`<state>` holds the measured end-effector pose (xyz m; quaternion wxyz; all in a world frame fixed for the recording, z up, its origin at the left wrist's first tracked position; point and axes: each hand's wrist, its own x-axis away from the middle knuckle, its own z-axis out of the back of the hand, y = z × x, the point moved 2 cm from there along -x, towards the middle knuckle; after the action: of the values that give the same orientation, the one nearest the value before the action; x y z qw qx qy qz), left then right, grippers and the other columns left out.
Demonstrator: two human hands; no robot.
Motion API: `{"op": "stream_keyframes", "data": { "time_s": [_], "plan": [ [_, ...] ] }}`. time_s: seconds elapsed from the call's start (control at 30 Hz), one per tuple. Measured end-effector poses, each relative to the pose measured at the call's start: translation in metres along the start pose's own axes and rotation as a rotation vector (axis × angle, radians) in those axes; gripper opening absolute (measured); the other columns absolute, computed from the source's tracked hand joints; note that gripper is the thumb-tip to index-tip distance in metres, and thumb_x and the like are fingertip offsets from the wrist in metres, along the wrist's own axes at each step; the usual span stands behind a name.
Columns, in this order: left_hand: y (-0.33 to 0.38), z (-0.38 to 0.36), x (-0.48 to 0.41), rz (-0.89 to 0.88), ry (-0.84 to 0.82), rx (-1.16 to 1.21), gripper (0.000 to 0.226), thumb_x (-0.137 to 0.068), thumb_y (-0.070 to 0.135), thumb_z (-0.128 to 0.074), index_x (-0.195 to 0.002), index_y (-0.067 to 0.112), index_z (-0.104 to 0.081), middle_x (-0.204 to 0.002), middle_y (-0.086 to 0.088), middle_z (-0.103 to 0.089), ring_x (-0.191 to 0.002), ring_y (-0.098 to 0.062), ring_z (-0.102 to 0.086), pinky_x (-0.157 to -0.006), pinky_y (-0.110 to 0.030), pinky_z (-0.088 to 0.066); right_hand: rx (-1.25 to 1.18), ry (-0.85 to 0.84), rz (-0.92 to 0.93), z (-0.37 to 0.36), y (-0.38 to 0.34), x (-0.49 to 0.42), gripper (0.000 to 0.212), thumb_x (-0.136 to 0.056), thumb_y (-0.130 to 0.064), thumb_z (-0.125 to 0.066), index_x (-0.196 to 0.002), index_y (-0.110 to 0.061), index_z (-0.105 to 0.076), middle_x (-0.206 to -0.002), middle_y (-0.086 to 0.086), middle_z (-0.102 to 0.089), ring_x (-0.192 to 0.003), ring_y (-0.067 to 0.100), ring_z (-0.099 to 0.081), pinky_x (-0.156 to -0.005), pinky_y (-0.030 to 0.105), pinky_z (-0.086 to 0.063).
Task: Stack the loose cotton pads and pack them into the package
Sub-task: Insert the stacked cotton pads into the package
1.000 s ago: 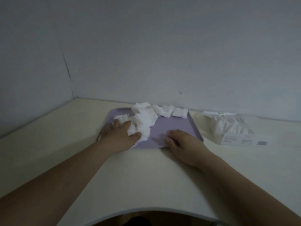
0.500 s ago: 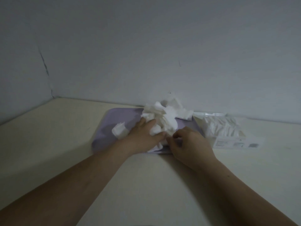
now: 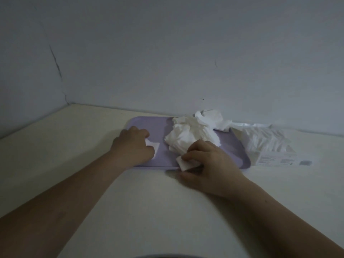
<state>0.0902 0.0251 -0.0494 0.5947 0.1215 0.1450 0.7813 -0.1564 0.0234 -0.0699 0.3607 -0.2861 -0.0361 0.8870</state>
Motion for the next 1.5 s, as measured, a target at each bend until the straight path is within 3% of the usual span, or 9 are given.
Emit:
{"op": "stream_keyframes", "data": {
  "time_s": [0.07, 0.2, 0.37, 0.5, 0.63, 0.8, 0.97, 1.17, 1.5],
  "plan": [
    [-0.002, -0.001, -0.003, 0.003, -0.019, 0.045, 0.069, -0.062, 0.05, -0.054, -0.126, 0.026, -0.063, -0.127, -0.005, -0.061, -0.115, -0.029, -0.06, -0.098, -0.038, -0.051, 0.001, -0.025, -0.01, 0.0, 0.001, 0.002, 0.057, -0.074, -0.073, -0.069, -0.105, -0.026, -0.08, -0.101, -0.011, -0.064, -0.092, 0.015, -0.061, -0.077, 0.031, -0.053],
    [0.009, -0.008, -0.005, -0.042, -0.104, 0.288, 0.032, -0.075, 0.031, -0.082, -0.101, 0.015, -0.072, -0.097, -0.005, -0.075, -0.092, -0.024, -0.07, -0.084, -0.035, -0.056, -0.041, 0.013, 0.024, -0.001, 0.006, 0.003, 0.019, -0.08, -0.038, -0.08, -0.094, -0.026, -0.082, -0.093, -0.01, -0.068, -0.08, 0.013, -0.064, -0.071, 0.029, -0.055],
    [0.02, -0.012, 0.004, -0.156, -0.081, 0.295, 0.024, -0.081, 0.024, -0.081, -0.074, 0.012, -0.062, -0.067, 0.002, -0.055, -0.062, -0.015, -0.048, -0.057, -0.031, -0.032, -0.265, 0.085, -0.21, 0.011, 0.011, 0.006, 0.017, -0.091, -0.037, -0.073, -0.08, -0.024, -0.074, -0.079, -0.009, -0.069, -0.074, 0.007, -0.063, -0.066, 0.018, -0.048],
    [0.019, -0.007, 0.003, -0.154, 0.092, 0.856, 0.016, -0.087, 0.003, -0.074, -0.083, 0.015, -0.065, -0.079, -0.002, -0.066, -0.076, -0.02, -0.061, -0.064, -0.029, -0.052, -0.601, 0.241, -0.436, 0.011, 0.019, 0.006, 0.026, -0.093, -0.041, -0.07, -0.077, -0.02, -0.069, -0.071, -0.005, -0.07, -0.068, 0.011, -0.065, -0.07, 0.036, -0.052],
    [0.043, -0.003, 0.01, -0.299, -0.174, 1.289, 0.02, -0.091, -0.004, -0.064, -0.101, 0.012, -0.071, -0.088, -0.005, -0.073, -0.075, -0.017, -0.064, -0.058, -0.027, -0.054, -0.809, 0.384, -0.506, 0.014, 0.029, 0.004, 0.022, -0.098, -0.031, -0.069, -0.087, -0.013, -0.076, -0.071, 0.006, -0.074, -0.06, 0.016, -0.065, -0.066, 0.044, -0.055],
    [0.071, -0.034, 0.01, -0.409, -0.359, 1.284, 0.034, -0.086, 0.0, -0.075, -0.118, 0.011, -0.069, -0.104, -0.016, -0.073, -0.087, -0.027, -0.06, -0.063, -0.032, -0.047, -1.044, 0.365, -0.566, 0.018, 0.028, 0.003, 0.012, -0.098, -0.011, -0.069, -0.101, -0.006, -0.078, -0.09, 0.018, -0.079, -0.076, 0.03, -0.074, -0.078, 0.048, -0.063],
    [0.079, -0.05, 0.007, -0.329, -0.304, 1.326, 0.024, -0.07, 0.015, -0.081, -0.093, 0.017, -0.079, -0.08, -0.009, -0.068, -0.066, -0.021, -0.048, -0.056, -0.025, -0.044, -1.094, 0.279, -0.538, 0.017, 0.033, 0.004, 0.017, -0.099, -0.01, -0.067, -0.109, -0.001, -0.076, -0.1, 0.02, -0.079, -0.101, 0.041, -0.075, -0.092, 0.056, -0.06],
    [0.074, -0.052, 0.007, -0.394, -0.283, 1.2, 0.02, -0.095, 0.012, -0.068, -0.111, 0.018, -0.078, -0.082, -0.004, -0.064, -0.065, -0.014, -0.044, -0.057, -0.02, -0.043, -1.055, 0.277, -0.506, 0.017, 0.03, 0.006, 0.017, -0.1, -0.009, -0.063, -0.107, -0.002, -0.077, -0.099, 0.015, -0.081, -0.099, 0.035, -0.077, -0.093, 0.049, -0.061],
    [0.075, -0.052, 0.005, -0.338, -0.249, 1.27, 0.019, -0.088, 0.01, -0.077, -0.104, 0.006, -0.068, -0.089, -0.012, -0.071, -0.078, -0.027, -0.054, -0.062, -0.034, -0.046, -1.037, 0.284, -0.519, 0.018, 0.031, 0.004, 0.017, -0.101, -0.009, -0.063, -0.103, -0.002, -0.078, -0.095, 0.02, -0.079, -0.095, 0.037, -0.077, -0.089, 0.048, -0.062]
  ]
}}
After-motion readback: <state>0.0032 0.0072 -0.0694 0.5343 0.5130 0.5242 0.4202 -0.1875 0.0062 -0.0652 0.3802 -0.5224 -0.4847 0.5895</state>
